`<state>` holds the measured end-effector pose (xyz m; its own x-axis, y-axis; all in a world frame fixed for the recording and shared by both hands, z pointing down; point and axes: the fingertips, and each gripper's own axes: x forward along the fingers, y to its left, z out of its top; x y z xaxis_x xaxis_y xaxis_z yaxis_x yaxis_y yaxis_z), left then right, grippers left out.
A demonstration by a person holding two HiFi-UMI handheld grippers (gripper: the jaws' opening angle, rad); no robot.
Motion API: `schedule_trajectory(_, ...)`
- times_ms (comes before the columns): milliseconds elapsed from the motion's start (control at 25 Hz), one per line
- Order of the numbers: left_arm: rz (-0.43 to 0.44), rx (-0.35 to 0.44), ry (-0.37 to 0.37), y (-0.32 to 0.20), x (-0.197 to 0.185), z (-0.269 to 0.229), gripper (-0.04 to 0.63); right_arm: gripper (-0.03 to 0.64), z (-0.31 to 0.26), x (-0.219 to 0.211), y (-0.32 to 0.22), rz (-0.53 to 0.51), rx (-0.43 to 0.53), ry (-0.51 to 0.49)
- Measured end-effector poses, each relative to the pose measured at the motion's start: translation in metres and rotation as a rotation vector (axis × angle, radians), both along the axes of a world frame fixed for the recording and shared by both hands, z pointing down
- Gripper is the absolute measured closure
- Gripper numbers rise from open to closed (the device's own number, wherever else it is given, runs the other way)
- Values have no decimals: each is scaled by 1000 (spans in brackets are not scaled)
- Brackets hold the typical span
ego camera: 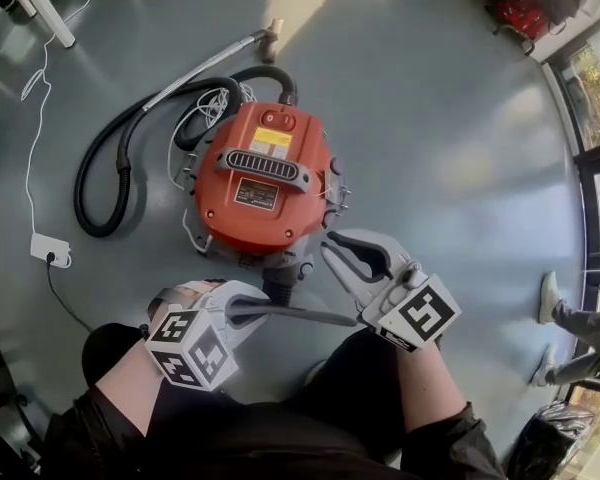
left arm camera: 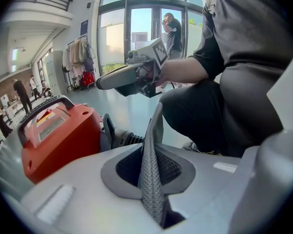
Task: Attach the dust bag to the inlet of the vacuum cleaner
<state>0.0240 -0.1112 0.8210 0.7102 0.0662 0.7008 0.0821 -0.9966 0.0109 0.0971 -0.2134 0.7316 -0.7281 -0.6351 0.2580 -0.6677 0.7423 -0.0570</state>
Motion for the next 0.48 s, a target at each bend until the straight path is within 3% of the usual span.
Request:
schedule_trajectory(200,-23,-29,12,-3,2,1,537,526,-1,-5,-34,-30,54,73)
schedule_trajectory(320,-35,-28,19,-3,2,2,537,484,3,-15,-62,-59,65,166)
schedule_trajectory(400,-41,-29,27,-3,2,3,538,437,10,-23,-80,-95,74,221)
schedule_trajectory(480,-47,-33,37,-4,3,3,538,431,21,-32,-95,-152,79,251)
